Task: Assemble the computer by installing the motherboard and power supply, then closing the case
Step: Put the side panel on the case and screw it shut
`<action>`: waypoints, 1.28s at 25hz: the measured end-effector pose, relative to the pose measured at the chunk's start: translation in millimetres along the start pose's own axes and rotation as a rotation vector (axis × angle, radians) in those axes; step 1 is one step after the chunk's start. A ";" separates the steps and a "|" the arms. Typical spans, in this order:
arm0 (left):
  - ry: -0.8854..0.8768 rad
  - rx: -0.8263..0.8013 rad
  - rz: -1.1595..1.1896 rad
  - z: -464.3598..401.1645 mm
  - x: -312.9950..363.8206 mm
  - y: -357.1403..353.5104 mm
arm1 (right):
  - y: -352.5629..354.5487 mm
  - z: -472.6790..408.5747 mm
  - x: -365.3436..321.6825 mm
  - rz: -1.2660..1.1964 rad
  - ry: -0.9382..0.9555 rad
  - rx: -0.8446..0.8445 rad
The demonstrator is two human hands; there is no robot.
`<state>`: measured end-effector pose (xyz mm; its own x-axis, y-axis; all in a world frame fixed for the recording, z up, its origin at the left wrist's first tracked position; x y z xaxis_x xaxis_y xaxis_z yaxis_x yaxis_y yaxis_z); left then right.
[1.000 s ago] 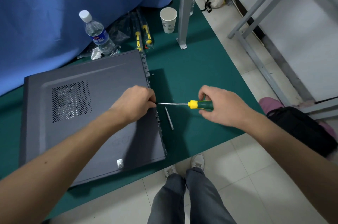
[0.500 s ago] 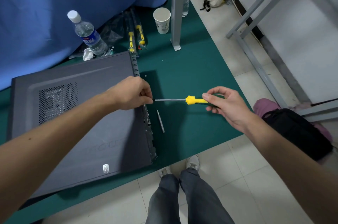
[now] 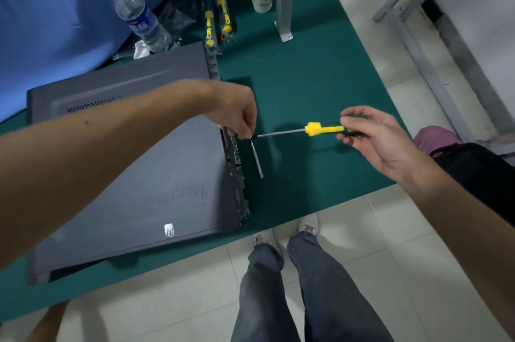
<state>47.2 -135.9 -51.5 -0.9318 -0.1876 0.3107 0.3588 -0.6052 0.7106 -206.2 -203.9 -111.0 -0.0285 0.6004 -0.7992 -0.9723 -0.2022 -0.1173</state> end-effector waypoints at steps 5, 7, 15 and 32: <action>0.017 -0.159 -0.082 -5.4 -5.6 -14.8 | -3.9 2.9 26.2 0.000 -0.017 -0.044; 0.018 -0.204 -0.104 -4.3 -6.3 -21.5 | -5.4 6.0 34.7 -0.009 -0.030 -0.060; 0.013 -0.204 -0.236 1.4 -3.6 -28.4 | -15.9 15.5 52.2 -0.042 -0.058 -0.101; -0.050 -0.141 -0.156 21.9 -5.3 -34.7 | -11.8 29.3 45.0 0.000 -0.033 -0.124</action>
<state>40.9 -97.0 -64.0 -0.9704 -0.0465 0.2372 0.1957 -0.7269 0.6583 -202.9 -151.9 -128.3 -0.0378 0.6250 -0.7797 -0.9363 -0.2949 -0.1910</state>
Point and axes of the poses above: each hand's wrist, its own z-axis away from the middle knuckle, its own y-axis out of the back of the hand, x = y × z, the point moved 5 cm from there along -z, towards the middle knuckle, and after that the axes turned 14 degrees about x, right-handed, at the moved point
